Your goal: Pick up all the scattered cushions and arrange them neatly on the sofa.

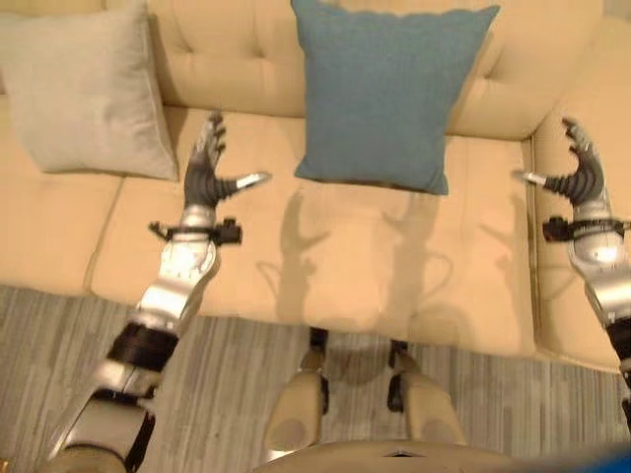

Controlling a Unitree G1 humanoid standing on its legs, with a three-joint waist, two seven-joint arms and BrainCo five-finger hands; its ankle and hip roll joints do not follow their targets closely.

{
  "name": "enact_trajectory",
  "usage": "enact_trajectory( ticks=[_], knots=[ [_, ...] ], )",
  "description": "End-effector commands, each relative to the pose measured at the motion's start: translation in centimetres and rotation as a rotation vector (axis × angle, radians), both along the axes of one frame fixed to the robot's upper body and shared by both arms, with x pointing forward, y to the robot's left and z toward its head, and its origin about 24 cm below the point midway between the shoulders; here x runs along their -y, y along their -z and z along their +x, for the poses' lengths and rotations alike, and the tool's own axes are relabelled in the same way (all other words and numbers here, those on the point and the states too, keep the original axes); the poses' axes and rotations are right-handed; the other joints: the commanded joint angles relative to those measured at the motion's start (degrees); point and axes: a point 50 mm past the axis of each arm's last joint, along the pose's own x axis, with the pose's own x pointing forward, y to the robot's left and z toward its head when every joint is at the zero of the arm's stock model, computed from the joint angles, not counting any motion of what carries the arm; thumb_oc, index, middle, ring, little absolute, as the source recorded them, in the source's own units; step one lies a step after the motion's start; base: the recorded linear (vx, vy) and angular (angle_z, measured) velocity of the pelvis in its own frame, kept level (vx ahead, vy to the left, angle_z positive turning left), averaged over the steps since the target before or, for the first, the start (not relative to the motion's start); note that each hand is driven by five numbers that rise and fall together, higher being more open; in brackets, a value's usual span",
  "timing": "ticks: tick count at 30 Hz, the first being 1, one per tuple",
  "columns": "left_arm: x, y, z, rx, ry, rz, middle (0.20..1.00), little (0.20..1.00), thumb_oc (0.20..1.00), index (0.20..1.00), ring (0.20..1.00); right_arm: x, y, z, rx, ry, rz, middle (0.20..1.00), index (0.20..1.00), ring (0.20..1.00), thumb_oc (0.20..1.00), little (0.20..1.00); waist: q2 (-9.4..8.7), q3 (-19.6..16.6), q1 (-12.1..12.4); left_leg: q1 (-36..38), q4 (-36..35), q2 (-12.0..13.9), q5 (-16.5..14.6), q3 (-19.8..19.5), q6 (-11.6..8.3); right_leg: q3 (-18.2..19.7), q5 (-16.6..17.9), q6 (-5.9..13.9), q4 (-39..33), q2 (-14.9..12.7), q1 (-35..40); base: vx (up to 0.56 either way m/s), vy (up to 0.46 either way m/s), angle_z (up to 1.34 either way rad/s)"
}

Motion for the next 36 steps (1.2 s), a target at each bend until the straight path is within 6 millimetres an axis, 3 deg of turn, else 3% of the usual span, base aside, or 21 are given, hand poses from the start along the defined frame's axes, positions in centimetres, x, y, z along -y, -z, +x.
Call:
enact_trajectory(
  ticks=[1, 3, 4, 5, 8, 9, 12, 13, 15, 20, 25, 28, 30, 31, 34, 36],
  knots=[
    [-1.8, 4.8, -2.5, -0.183, -0.032, 0.011, 1.000, 1.000, 1.000, 1.000, 1.000, -0.7, 4.2, -2.5, -0.150, -0.078, 0.010, 1.000, 1.000, 1.000, 1.000, 1.000, -2.67, -5.1, 0.9, 5.2, 1.7, 0.7, -3.4, -0.3, -2.06, -1.5, -4.4, 3.03, 4.3, -0.9, 1.4, 0.04, -0.023, 0.28],
    [-2.5, 8.3, -5.0, -0.340, -0.051, 0.007, 1.000, 1.000, 1.000, 1.000, 1.000, -1.2, 7.4, -4.1, -0.276, -0.088, 0.044, 1.000, 1.000, 1.000, 1.000, 1.000, -2.88, -6.4, 1.4, 6.9, 1.5, 0.9, -3.7, -0.4, -2.01, -2.0, -4.5, 3.06, 3.6, -0.7, 3.7, 0.06, -0.005, 0.27],
    [-3.0, 12.0, -8.3, -0.517, -0.095, -0.006, 1.000, 1.000, 1.000, 1.000, 1.000, -1.7, 10.7, -6.3, -0.392, -0.066, 0.133, 1.000, 1.000, 1.000, 1.000, 1.000, -3.04, -7.5, 2.0, 8.7, 1.7, 1.1, -4.3, -0.2, -1.93, -2.3, -4.6, 3.23, 2.8, -0.4, 5.9, 0.06, 0.011, 0.17],
    [-3.0, 12.0, -8.3, -0.517, -0.095, -0.005, 1.000, 1.000, 1.000, 1.000, 1.000, -1.7, 10.7, -6.3, -0.391, -0.066, 0.133, 1.000, 1.000, 1.000, 1.000, 1.000, -3.09, -7.6, 1.9, 8.4, 1.7, 1.1, -4.1, -0.3, -1.89, -2.4, -4.5, 3.26, 2.7, -0.5, 5.7, 0.04, 0.023, 0.09],
    [-3.1, 17.1, -13.4, -0.795, -0.175, -0.033, 1.000, 1.000, 1.000, 1.000, 1.000, -2.7, 14.5, -8.9, -0.561, -0.057, 0.168, 1.000, 1.000, 1.000, 1.000, 1.000, -3.35, -9.6, 2.9, 10.2, 1.7, 1.0, -4.7, 0.0, -1.78, -2.7, -4.3, 3.66, 1.6, -0.3, 7.9, 0.02, 0.030, 0.02],
    [-2.7, 19.2, -16.1, -0.944, -0.191, -0.030, 1.000, 1.000, 1.000, 1.000, 1.000, -3.2, 16.7, -10.5, -0.672, -0.044, 0.179, 1.000, 1.000, 1.000, 1.000, 1.000, -3.54, -10.5, 3.6, 11.7, 1.8, 1.0, -5.3, 0.2, -1.61, -2.7, -4.4, 3.82, 1.2, -0.3, 9.3, 0.05, 0.065, 0.02],
    [-2.2, 21.5, -19.9, -1.128, -0.240, -0.099, 1.000, 1.000, 1.000, 1.000, 1.000, -3.9, 19.0, -12.6, -0.795, -0.020, 0.224, 1.000, 1.000, 1.000, 1.000, 1.000, -3.90, -11.6, 4.3, 13.6, 2.0, 0.8, -6.4, 0.6, -1.24, -2.6, -4.6, 4.08, 1.1, -0.5, 11.2, 0.02, 0.065, -0.02],
    [-2.2, 21.5, -19.9, -1.128, -0.240, -0.099, 1.000, 1.000, 1.000, 1.000, 1.000, -3.9, 19.0, -12.5, -0.795, -0.020, 0.224, 1.000, 1.000, 1.000, 1.000, 1.000, -3.89, -11.5, 4.3, 13.7, 2.0, 0.8, -6.4, 0.6, -1.24, -2.6, -4.6, 4.09, 1.1, -0.5, 11.2, 0.00, 0.093, -0.08],
    [-1.8, 22.5, -22.3, -1.248, -0.246, -0.117, 1.000, 1.000, 1.000, 1.000, 1.000, -4.2, 21.2, -14.9, -0.929, 0.033, 0.273, 1.000, 1.000, 1.000, 1.000, 1.000, -4.29, -12.2, 4.9, 15.3, 2.4, -0.1, -7.9, 0.6, -0.44, -1.8, -4.5, 4.31, 1.3, -0.9, 12.5, -0.01, 0.100, -0.13],
    [-1.8, 22.8, -23.1, -1.299, -0.254, -0.116, 1.000, 1.000, 1.000, 1.000, 1.000, -4.3, 23.0, -17.6, -1.071, 0.114, 0.308, 1.000, 1.000, 1.000, 1.000, 1.000, -4.85, -11.9, 5.6, 15.9, 2.4, -1.9, -8.9, 0.5, 0.89, -0.9, -2.0, 5.32, 1.7, -2.6, 11.3, -0.12, 0.143, -0.07],
    [-2.2, 22.3, -20.5, -1.236, -0.226, -0.070, 1.000, 1.000, 1.000, 1.000, 1.000, -4.9, 23.2, -16.8, -1.087, 0.112, 0.304, 1.000, 1.000, 1.000, 1.000, 1.000, -5.13, -8.7, 5.5, 13.5, 3.0, -3.7, -8.0, 0.6, 2.53, 0.3, 0.6, 6.60, 7.4, -4.8, 4.7, -0.25, 0.124, -0.18],
    [-2.5, 21.9, -18.9, -1.184, -0.222, -0.057, 1.000, 1.000, 1.000, 1.000, 1.000, -5.9, 23.3, -16.2, -1.083, 0.075, 0.311, 1.000, 1.000, 1.000, 1.000, 1.000, -4.02, -7.7, 5.6, 11.4, 3.8, -3.5, -6.1, 0.7, 3.67, 1.3, -6.0, 4.70, 18.9, -2.2, 4.6, -0.25, 0.114, -0.01],
    [-2.3, 21.9, -18.8, -1.179, -0.220, -0.064, 1.000, 1.000, 1.000, 1.000, 1.000, -6.1, 23.4, -16.3, -1.086, 0.072, 0.323, 1.000, 1.000, 1.000, 1.000, 1.000, -3.97, -8.4, 5.8, 10.6, 3.8, -3.5, -5.5, 0.5, 3.65, 1.6, -7.6, 3.91, 19.4, -0.9, 5.3, -0.10, 0.053, 0.06],
    [-2.4, 21.8, -18.6, -1.170, -0.219, -0.069, 1.000, 1.000, 1.000, 1.000, 1.000, -6.3, 23.4, -16.4, -1.085, 0.073, 0.332, 1.000, 1.000, 1.000, 1.000, 1.000, -3.84, -8.5, 6.1, 10.0, 3.8, -3.7, -4.7, 0.1, 3.89, 1.9, -9.5, 4.01, 24.0, 0.7, 6.3, -0.13, 0.031, 0.10],
    [-1.8, 21.9, -18.7, -1.175, -0.202, -0.079, 1.000, 1.000, 1.000, 1.000, 1.000, -6.6, 23.6, -16.7, -1.076, 0.105, 0.401, 1.000, 1.000, 1.000, 1.000, 1.000, -4.93, -10.7, 7.8, 6.0, 4.0, -4.6, -3.0, 0.3, 3.25, 2.6, -12.2, 3.32, 23.1, 3.9, 11.4, -0.17, -0.051, 0.27],
    [-1.8, 21.9, -18.5, -1.170, -0.202, -0.081, 1.000, 1.000, 1.000, 1.000, 1.000, -6.8, 23.5, -16.2, -1.066, 0.096, 0.393, 1.000, 1.000, 1.000, 1.000, 1.000, -5.38, -10.8, 9.1, 4.6, 4.1, -4.7, -2.5, 0.9, 2.90, 1.0, -13.0, 3.15, 19.9, 3.4, 13.5, -0.22, -0.129, 0.10]
  ],
)
